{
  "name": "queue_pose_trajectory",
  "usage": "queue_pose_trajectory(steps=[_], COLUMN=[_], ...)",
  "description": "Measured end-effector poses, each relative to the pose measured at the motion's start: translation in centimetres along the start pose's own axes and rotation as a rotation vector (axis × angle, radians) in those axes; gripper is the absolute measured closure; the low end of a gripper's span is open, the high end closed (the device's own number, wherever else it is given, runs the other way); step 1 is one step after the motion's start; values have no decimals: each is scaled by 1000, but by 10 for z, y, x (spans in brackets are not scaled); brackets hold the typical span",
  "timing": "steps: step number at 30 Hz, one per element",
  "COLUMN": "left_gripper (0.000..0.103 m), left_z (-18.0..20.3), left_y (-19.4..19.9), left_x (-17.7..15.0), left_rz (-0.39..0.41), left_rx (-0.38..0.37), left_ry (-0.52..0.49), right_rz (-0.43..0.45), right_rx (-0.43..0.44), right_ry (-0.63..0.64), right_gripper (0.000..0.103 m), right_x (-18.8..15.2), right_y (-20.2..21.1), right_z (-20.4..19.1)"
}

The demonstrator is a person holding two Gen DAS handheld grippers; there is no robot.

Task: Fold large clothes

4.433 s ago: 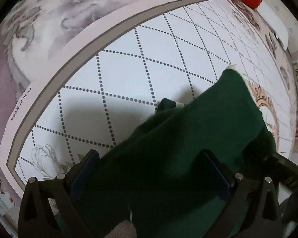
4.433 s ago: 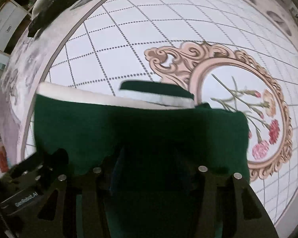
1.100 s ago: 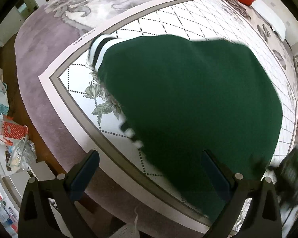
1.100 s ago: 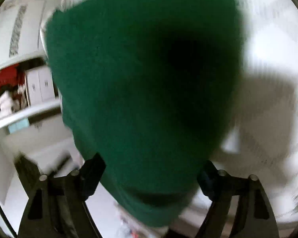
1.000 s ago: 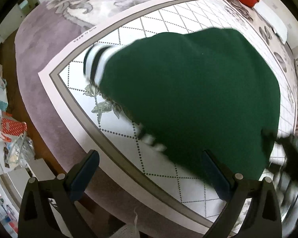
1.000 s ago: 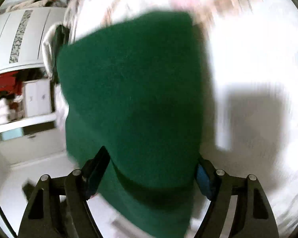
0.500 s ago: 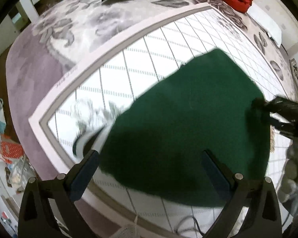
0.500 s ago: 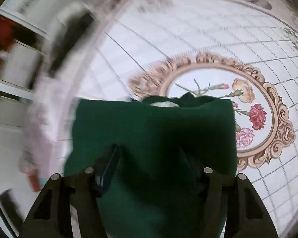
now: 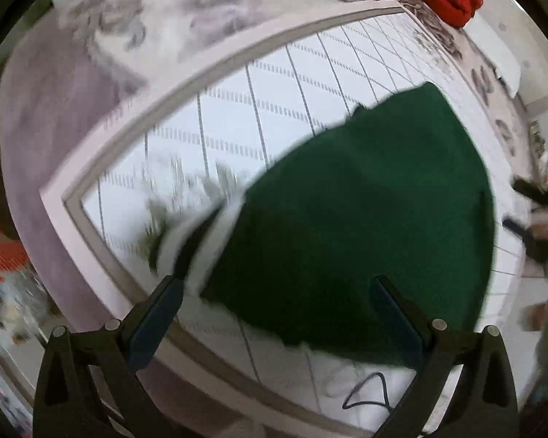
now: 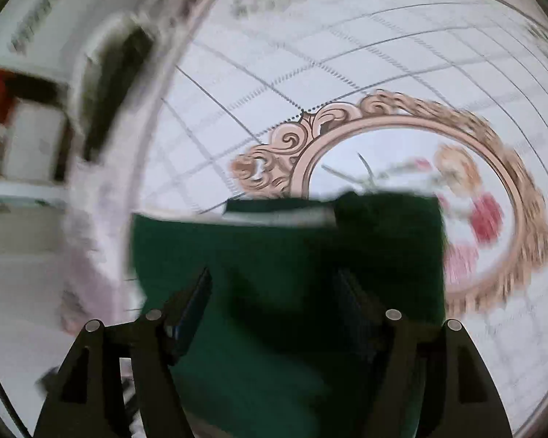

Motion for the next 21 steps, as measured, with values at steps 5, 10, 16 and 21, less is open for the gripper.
queue_pose_trajectory(steps=[5,10,16,21], left_gripper=[0,0,0,0], left_z=[8,12,-6,8], left_y=[-5,-29,-15,22], left_x=[-52,-71,-43,-10], left_rz=[-69,-58,67,116], left_rx=[-152,-264,-289,-153], left_ry=[125,242,294,140], right_rz=[-44,-111,-89,-129], right_rx=[203,259,405,476], right_ry=[-228,-439,-498,-398], right_gripper=[17,12,11,8], right_x=[-88,-168,-169,-124], right_y=[63,30,-3,-27], right_z=[68,161,212,197])
Point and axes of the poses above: each gripper's, at about its wrist camera, not at the fingertips, and y roughly against the way its jaws point, z to its right, x to its top, the point moved 8 cm from there along -y, roughly the way its jaws point, and after that the axes turned 14 degrees about -y, right-handed, at the moved point
